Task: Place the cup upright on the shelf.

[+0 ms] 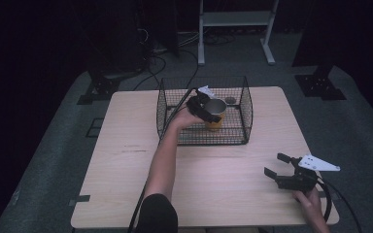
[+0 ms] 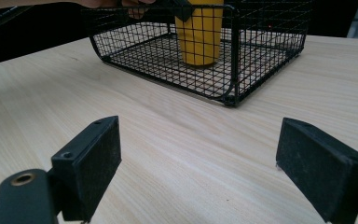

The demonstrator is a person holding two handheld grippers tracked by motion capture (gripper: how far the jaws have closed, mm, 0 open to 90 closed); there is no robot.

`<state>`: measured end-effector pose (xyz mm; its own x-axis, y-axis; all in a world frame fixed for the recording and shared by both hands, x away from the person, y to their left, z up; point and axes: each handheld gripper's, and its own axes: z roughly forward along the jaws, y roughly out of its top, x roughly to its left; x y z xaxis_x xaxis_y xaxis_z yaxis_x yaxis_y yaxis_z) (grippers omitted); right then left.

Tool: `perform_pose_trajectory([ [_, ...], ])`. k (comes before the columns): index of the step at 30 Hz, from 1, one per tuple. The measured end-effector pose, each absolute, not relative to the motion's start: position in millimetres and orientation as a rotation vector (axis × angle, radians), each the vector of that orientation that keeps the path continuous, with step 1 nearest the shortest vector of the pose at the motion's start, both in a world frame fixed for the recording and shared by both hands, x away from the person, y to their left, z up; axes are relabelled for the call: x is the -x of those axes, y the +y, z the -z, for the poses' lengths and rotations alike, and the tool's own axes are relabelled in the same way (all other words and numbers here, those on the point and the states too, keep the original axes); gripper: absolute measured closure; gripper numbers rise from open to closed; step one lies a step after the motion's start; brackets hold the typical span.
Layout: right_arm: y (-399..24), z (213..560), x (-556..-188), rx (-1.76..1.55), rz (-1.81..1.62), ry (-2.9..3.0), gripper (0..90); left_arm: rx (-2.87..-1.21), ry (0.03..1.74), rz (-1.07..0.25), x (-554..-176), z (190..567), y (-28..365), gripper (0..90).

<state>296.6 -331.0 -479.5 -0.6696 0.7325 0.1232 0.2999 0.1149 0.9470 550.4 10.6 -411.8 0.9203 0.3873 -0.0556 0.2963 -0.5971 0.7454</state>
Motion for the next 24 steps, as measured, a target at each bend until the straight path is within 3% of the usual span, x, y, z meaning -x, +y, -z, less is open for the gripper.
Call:
perform_pose_trajectory([
  [24, -332.1, 479.6, -296.4, -1.012, -1.579, 2.014, 12.7, -2.224, 0.480, -0.184, -548.5, 406.1, 15.4, 4.4],
])
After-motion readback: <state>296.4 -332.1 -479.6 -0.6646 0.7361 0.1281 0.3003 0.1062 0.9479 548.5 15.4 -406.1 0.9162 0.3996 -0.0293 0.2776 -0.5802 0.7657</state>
